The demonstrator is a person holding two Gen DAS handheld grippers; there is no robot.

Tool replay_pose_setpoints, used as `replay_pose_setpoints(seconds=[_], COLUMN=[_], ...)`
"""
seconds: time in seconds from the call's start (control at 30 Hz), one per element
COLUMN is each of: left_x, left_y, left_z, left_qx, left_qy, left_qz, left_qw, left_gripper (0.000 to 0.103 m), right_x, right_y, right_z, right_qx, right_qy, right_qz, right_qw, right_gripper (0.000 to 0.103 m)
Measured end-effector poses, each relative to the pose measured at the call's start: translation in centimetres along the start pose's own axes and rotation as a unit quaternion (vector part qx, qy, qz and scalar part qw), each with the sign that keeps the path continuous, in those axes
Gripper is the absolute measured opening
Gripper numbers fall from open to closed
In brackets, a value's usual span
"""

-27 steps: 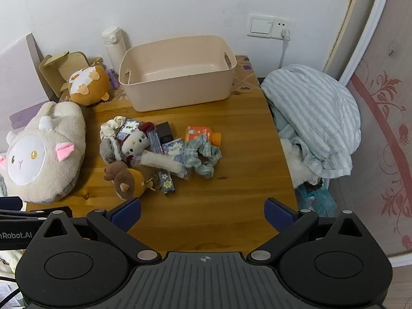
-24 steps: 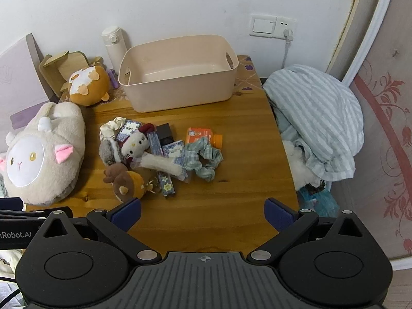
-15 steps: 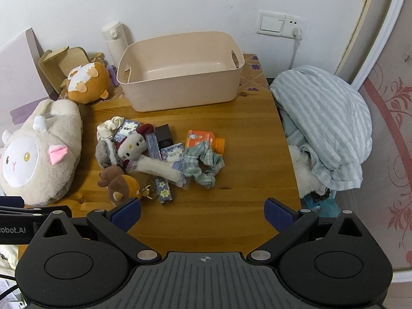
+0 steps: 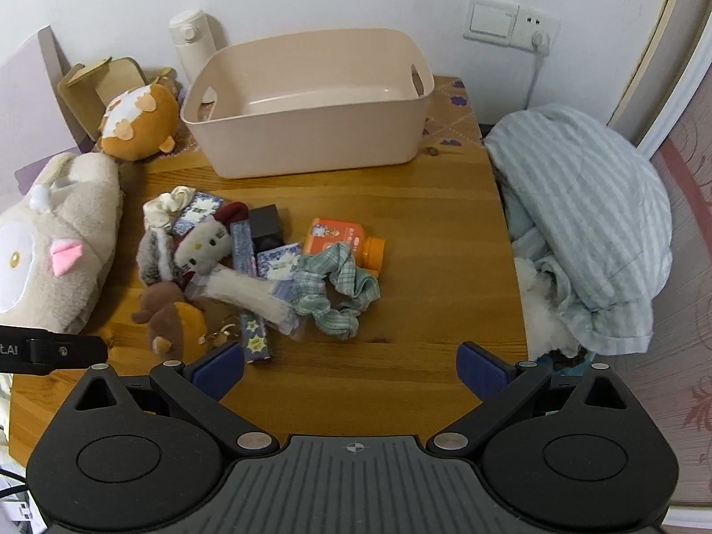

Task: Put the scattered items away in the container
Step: 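Move both tools toward the pile of items on the table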

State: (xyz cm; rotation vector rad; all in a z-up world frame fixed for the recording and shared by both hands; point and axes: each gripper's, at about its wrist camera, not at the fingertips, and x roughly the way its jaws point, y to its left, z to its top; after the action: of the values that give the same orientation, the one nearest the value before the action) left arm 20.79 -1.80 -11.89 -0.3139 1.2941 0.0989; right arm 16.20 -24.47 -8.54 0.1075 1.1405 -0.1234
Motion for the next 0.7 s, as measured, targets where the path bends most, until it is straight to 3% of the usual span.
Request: replay_pose_setpoints(seconds=[0.13, 0.37, 0.7], left_x=[1.4, 3.9, 8.7], left_y=[-0.1, 0.1, 0.2], left_z=[0.5, 1.9, 4.0], left_qx=[-0.009, -0.047, -0.082], left_qy=[0.009, 0.027, 0.069], left_qz=[0.004, -0.006, 0.007], left_qw=[0.9999, 0.9985, 0.9942], left_gripper=[0.099, 0.099, 0.099], right_x=[1.9, 4.7, 8.7], right_y=[-1.1, -2.3, -2.3], right_z=[0.5, 1.8, 3.6], right_qx=[0.008, 0.018, 0.001], right_qy=[0.01, 0.019, 0.034], right_qz=[0.012, 0.018, 0.022], right_qw=[1.0, 1.0, 0.999], right_gripper=[0.097, 0.096, 0.093])
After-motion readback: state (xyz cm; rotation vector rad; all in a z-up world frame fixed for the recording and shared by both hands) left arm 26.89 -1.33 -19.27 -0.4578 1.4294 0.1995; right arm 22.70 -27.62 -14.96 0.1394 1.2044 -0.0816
